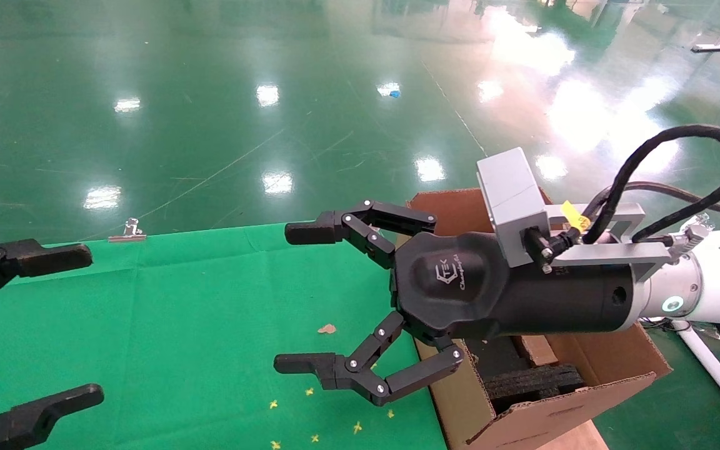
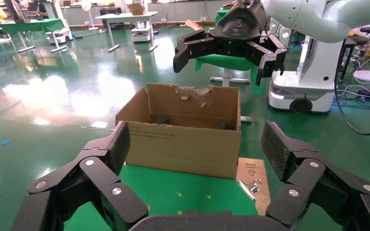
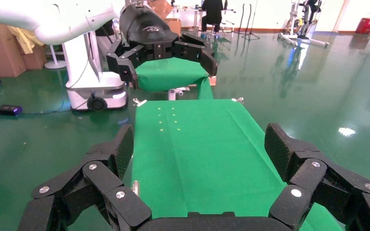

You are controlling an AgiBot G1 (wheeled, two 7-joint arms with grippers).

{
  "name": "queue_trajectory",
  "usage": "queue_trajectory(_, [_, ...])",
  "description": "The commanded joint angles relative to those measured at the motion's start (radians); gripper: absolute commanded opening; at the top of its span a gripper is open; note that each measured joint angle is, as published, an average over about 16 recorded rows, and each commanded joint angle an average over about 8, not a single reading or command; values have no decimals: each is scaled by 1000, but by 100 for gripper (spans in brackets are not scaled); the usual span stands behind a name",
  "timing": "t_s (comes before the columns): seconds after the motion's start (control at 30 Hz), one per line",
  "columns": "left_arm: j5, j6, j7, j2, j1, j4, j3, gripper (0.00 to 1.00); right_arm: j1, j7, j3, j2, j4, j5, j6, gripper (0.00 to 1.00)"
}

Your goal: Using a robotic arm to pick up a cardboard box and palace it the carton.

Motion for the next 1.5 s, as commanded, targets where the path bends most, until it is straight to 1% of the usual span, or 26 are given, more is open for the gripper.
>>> queue_trajectory(0.03, [0,0,0,0,0,0,0,100,0,0,0,0,0,0,0,100])
queue_trajectory(1.5, [0,0,0,0,0,0,0,100,2,0,-2,0,-2,-1,1,100])
